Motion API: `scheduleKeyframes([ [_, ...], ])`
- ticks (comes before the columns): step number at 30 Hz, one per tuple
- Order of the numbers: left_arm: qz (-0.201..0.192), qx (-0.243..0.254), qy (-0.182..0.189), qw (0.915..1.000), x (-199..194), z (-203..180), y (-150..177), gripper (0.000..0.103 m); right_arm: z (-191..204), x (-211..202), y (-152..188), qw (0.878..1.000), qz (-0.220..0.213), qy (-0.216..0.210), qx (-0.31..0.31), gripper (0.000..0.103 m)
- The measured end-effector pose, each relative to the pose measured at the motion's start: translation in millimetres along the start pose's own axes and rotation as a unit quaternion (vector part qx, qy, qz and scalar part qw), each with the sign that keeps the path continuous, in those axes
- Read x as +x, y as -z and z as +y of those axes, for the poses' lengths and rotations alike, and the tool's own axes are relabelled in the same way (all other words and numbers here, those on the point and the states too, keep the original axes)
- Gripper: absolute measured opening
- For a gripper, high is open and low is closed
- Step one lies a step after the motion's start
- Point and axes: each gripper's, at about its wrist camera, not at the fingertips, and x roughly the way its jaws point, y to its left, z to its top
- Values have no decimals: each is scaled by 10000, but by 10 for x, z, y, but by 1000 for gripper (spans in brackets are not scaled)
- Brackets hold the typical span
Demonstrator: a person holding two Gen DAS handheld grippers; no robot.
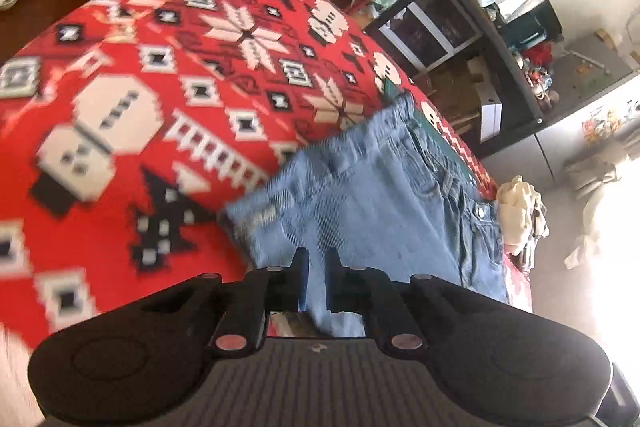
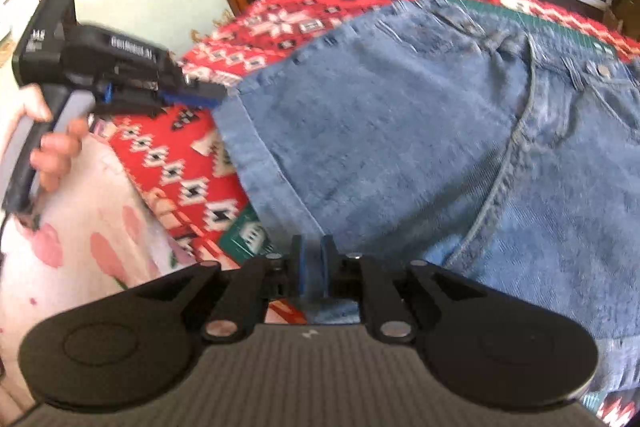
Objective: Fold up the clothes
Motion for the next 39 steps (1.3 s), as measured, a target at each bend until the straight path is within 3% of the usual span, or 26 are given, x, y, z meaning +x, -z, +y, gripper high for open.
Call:
scheduleKeyframes([
  [3,148,147,-310,9993,184,33,-67,2,-61,-56,94,9999,28,107,27,7],
  [7,104,214,-285,9993,212,49,-77,3,-179,-183,224,9996,-69,-38,287,4],
  [10,64,180,-342,9992,181,35,-63,2,-279,-428,236,9973,-372,-210,592,6],
  [12,21,268,-344,9990,145,-10,-43,2,-413,-635,245,9951,-592,-106,785,11],
  [17,72,371,73,9993,68,-256,24,2,-904,-943,381,9899,-595,718,1064,11],
  [23,350,830,490,9947,166,-781,207,4,-1542,-1305,673,9714,-730,1590,1607,13],
  [27,575,1058,521,9914,377,-1041,317,4,-1963,-1501,821,9584,-709,2105,1795,24],
  [30,730,1109,474,9900,546,-1178,380,4,-2288,-1514,902,9504,-565,2334,1977,24],
  [37,815,1201,273,9890,724,-1342,419,4,-2578,-1393,955,9558,-445,1880,2218,24],
  [38,808,1194,237,9893,730,-1344,412,4,-2590,-1384,950,9572,-399,1826,2208,22],
  [39,802,1185,203,9895,734,-1344,404,4,-2574,-1380,935,9595,-375,1791,2144,12],
])
